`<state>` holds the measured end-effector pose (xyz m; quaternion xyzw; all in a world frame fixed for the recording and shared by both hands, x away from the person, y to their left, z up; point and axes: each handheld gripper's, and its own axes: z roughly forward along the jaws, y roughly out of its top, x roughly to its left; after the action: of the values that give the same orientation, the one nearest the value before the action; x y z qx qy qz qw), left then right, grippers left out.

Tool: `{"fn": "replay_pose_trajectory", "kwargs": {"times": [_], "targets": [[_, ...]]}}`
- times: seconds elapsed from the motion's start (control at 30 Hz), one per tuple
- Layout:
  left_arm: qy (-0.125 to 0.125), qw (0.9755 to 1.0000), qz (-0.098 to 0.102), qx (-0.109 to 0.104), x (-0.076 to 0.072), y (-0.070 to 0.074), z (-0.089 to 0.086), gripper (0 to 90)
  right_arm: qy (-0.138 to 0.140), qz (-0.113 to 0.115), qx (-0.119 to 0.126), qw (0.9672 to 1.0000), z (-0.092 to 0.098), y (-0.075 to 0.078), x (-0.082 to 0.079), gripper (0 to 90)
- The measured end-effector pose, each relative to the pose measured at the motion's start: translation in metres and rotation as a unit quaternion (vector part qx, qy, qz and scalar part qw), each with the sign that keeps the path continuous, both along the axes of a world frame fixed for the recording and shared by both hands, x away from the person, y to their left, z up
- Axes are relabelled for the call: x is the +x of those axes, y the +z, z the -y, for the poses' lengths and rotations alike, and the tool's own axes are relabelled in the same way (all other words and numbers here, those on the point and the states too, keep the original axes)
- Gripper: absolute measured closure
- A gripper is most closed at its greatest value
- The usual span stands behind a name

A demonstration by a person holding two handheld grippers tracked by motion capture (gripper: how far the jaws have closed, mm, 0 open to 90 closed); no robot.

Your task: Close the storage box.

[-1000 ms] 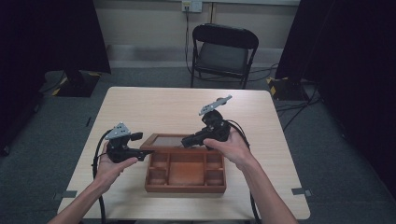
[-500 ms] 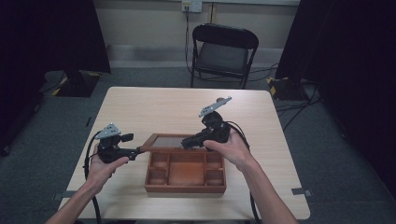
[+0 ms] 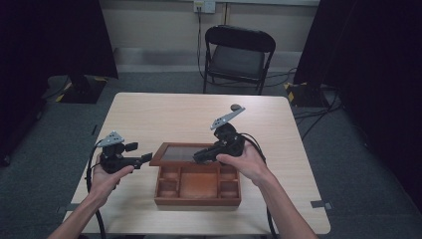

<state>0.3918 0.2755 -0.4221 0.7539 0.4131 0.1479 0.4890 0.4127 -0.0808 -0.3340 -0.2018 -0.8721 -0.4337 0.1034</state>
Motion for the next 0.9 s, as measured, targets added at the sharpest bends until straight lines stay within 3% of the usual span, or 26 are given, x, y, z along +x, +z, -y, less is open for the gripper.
{"fn": "replay_pose_trajectory", "kwargs": {"times": [0.3,0.37,0.53,0.9], "targets": [[0.006,0.9998,0.001,0.019,0.006,-0.001,-0.007,21.5,0.005,-0.007,-0.011,0.9999,-0.001,-0.011,-0.009,82.4],[0.008,0.9999,-0.008,0.009,0.008,-0.002,-0.009,21.5,0.008,-0.010,-0.019,0.9997,-0.002,-0.015,-0.012,82.4],[0.009,0.9997,-0.010,0.020,0.010,-0.003,-0.010,21.5,0.008,-0.007,-0.033,0.9994,-0.004,-0.025,-0.021,82.3],[0.003,0.9996,-0.010,0.026,0.011,-0.005,-0.006,21.5,0.008,-0.016,-0.040,0.9990,0.003,-0.050,-0.032,82.0]]}}
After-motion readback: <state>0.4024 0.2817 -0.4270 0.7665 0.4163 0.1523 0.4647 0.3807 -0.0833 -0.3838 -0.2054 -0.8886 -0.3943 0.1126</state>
